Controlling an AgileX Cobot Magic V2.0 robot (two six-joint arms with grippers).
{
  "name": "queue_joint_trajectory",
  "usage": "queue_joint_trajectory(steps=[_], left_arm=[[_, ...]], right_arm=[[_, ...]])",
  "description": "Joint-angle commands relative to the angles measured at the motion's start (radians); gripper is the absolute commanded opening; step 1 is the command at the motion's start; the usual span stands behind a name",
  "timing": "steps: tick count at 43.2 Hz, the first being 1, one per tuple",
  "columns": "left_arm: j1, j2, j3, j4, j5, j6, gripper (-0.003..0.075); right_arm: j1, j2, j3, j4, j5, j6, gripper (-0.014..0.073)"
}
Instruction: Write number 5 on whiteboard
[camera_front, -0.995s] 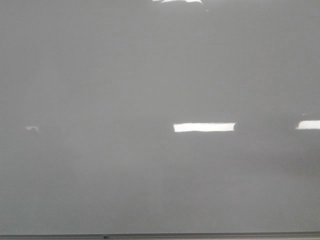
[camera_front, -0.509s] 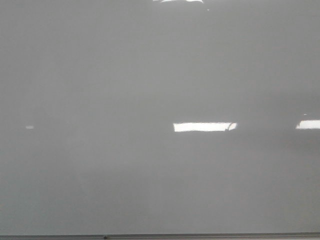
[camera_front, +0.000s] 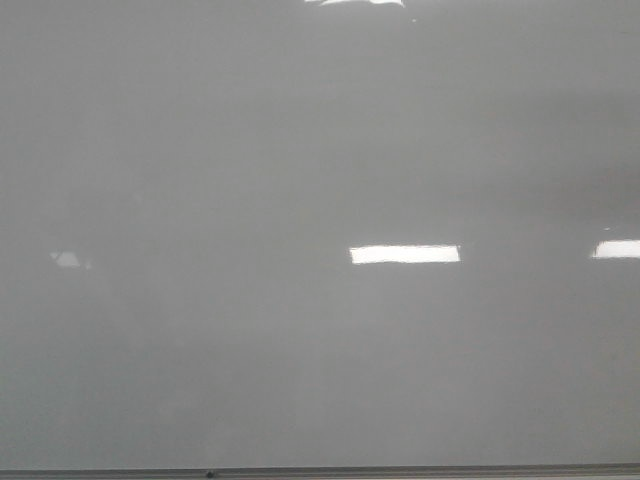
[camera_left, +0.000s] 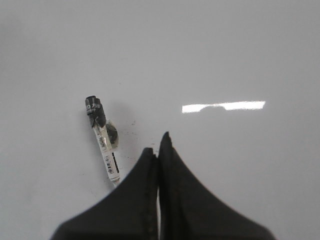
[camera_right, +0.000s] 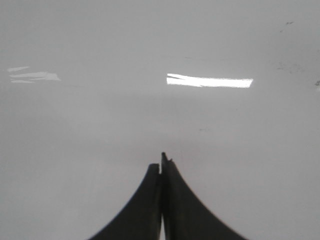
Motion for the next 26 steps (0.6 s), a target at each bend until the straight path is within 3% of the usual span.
queue_joint_trajectory(steps=[1, 6, 11, 15, 26], left_arm=[[0.0, 0.021, -0.036, -0.001, -0.084, -0.003, 0.0118], [0.0, 0.021, -0.024, -0.001, -0.084, -0.003, 0.0433], [0.0, 0.021, -0.024, -0.001, -0.086, -0.003, 0.0659], [0.0, 0.021, -0.024, -0.01, -0.113, -0.003, 0.0686], [0.011, 0.196, -0.07, -0.026, -0.084, -0.084, 0.062]], right_arm=[[-0.001, 0.016, -0.035, 0.005, -0.079, 0.003, 0.015], [-0.001, 0.016, -0.035, 0.005, -0.081, 0.003, 0.0443], [-0.001, 0.016, -0.035, 0.005, -0.083, 0.003, 0.0607], [-0.001, 0.016, -0.035, 0.005, -0.083, 0.003, 0.0644], [-0.001, 0.016, -0.035, 0.005, -0.087, 0.003, 0.0644]])
